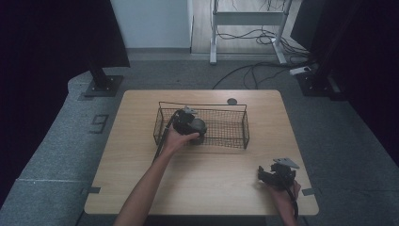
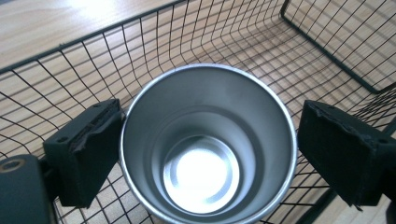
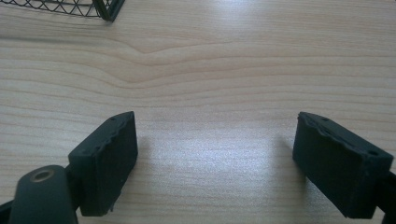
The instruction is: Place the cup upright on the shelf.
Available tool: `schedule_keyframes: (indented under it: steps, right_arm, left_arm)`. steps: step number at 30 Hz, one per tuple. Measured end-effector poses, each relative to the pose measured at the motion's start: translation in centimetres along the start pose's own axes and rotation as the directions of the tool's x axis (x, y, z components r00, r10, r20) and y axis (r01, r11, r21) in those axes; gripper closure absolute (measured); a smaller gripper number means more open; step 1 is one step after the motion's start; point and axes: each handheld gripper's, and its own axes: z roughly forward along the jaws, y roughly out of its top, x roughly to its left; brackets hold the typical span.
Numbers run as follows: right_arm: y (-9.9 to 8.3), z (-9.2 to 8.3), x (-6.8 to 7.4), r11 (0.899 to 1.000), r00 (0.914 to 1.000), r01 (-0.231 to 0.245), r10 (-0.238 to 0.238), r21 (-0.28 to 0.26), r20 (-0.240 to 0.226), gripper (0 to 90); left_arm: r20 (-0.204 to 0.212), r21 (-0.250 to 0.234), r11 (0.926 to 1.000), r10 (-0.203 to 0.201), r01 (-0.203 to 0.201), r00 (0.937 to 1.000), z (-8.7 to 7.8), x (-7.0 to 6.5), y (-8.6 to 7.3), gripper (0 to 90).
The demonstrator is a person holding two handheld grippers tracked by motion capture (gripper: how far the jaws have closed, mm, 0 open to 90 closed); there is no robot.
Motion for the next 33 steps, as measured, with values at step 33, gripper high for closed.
schedule_keyframes:
  steps: [33]
  right_arm:
    - [0.0,0.0,0.0,1.0,1.0,0.002,-0.002,-0.001,0.001,13.6]
  left_arm:
    - [0.005,-0.195,0.98,0.042,-0.041,0.9991,-8.3,-0.9,-2.6,10.0]
